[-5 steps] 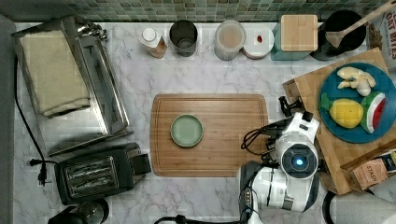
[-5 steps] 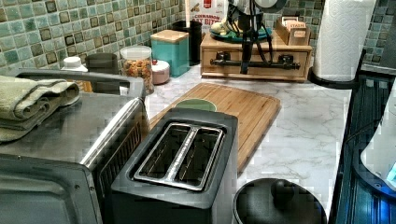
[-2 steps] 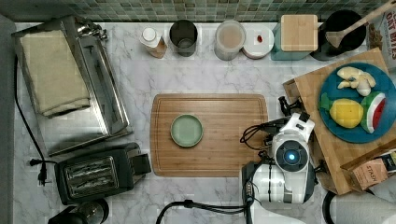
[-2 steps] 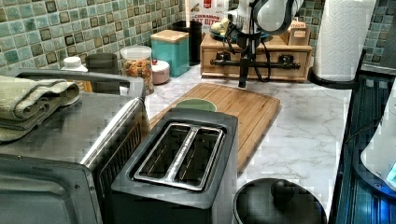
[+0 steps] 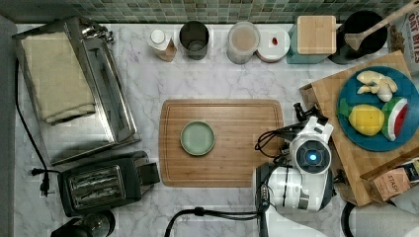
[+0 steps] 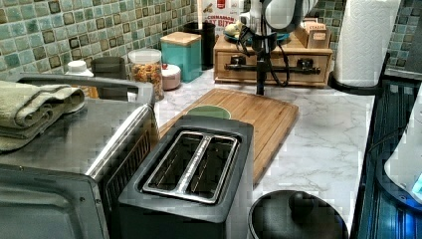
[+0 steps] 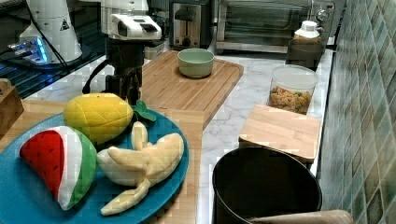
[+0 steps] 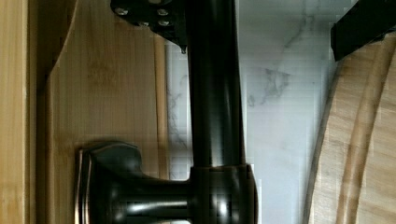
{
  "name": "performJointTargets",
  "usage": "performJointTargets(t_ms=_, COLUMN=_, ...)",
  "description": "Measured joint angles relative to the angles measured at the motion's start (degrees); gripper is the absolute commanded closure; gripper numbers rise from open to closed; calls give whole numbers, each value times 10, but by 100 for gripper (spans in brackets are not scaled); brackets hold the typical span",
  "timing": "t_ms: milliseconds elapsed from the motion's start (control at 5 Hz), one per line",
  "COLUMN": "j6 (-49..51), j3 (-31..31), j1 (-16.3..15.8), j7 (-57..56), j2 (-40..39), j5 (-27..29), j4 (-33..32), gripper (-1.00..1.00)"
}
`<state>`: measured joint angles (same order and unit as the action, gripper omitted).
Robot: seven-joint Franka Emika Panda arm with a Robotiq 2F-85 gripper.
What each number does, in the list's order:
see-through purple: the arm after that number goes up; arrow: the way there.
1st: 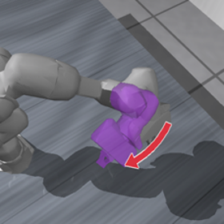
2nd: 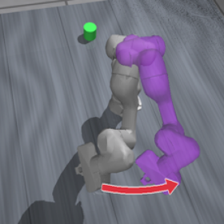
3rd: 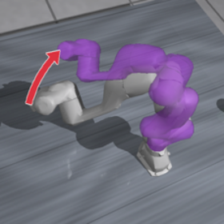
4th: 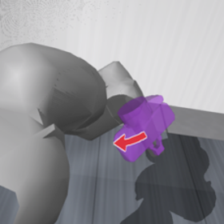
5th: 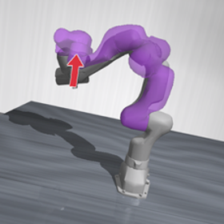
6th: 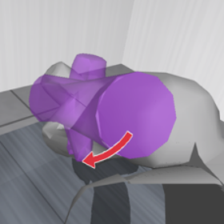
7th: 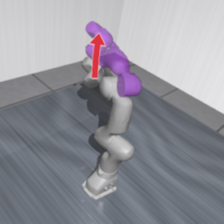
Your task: Open the drawer.
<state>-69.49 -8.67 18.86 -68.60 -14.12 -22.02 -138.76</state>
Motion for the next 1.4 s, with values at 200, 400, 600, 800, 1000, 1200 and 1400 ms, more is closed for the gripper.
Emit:
performJointTargets(t_ms=200, j6=44, j3=25, j1=22, j7=-53, j2=1, j5=79, j4=20, gripper=-100)
performJointTargets(t_ms=400, j6=77, j3=33, j1=27, j7=-58, j2=1, j5=118, j4=34, gripper=-100)
performJointTargets(t_ms=600, j6=77, j3=33, j1=22, j7=-41, j2=9, j5=122, j4=24, gripper=-100)
performJointTargets(t_ms=800, j6=63, j3=34, j1=12, j7=-8, j2=26, j5=122, j4=-2, gripper=-100)
performJointTargets(t_ms=1000, j6=60, j3=34, j1=-12, j7=39, j2=54, j5=121, j4=-38, gripper=-100)
performJointTargets(t_ms=1200, j6=60, j3=44, j1=-38, j7=63, j2=89, j5=126, j4=-78, gripper=-100)
performJointTargets(t_ms=1400, j6=66, j3=58, j1=-54, j7=63, j2=112, j5=138, j4=-112, gripper=-100)
